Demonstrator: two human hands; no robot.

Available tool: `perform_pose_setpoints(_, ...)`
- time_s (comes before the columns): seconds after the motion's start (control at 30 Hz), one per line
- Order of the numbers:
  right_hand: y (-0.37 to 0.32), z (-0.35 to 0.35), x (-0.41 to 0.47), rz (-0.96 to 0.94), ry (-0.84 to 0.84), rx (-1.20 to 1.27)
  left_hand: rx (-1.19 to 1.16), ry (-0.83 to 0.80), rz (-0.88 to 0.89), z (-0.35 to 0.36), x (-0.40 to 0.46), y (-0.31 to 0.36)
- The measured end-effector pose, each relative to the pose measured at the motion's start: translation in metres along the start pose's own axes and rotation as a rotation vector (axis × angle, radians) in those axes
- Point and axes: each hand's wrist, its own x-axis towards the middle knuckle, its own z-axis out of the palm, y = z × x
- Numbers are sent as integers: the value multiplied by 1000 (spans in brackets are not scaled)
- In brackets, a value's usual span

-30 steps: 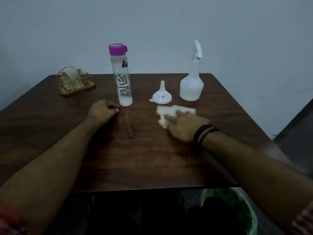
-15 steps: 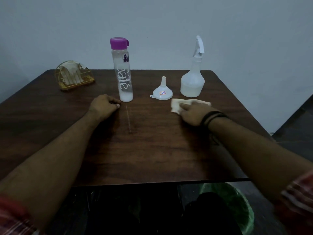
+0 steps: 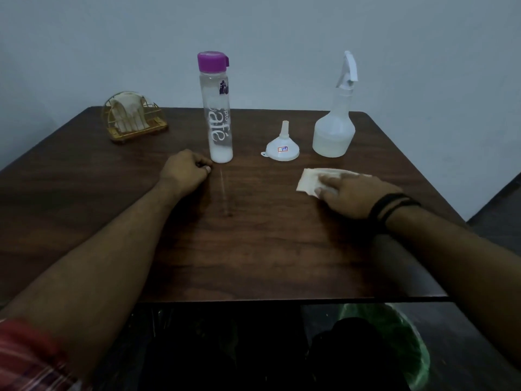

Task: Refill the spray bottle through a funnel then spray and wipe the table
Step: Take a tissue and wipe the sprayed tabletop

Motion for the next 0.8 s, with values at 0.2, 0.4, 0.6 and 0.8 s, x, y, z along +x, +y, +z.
perform_pose_setpoints(0.2, -79, 13, 21, -159, 0, 2, 6, -2, -27, 0, -2, 4)
perform_pose_setpoints(0.4, -80, 27, -69, -282, 27, -89, 3, 9, -18, 4, -2, 2)
perform_pose_setpoints(0.6, -6, -3, 11, 43, -36, -66, 8, 11, -17, 2, -1, 2)
perform_pose_setpoints(0.8, -97, 16, 15, -203, -25, -70, 15, 14, -14, 1, -3, 3)
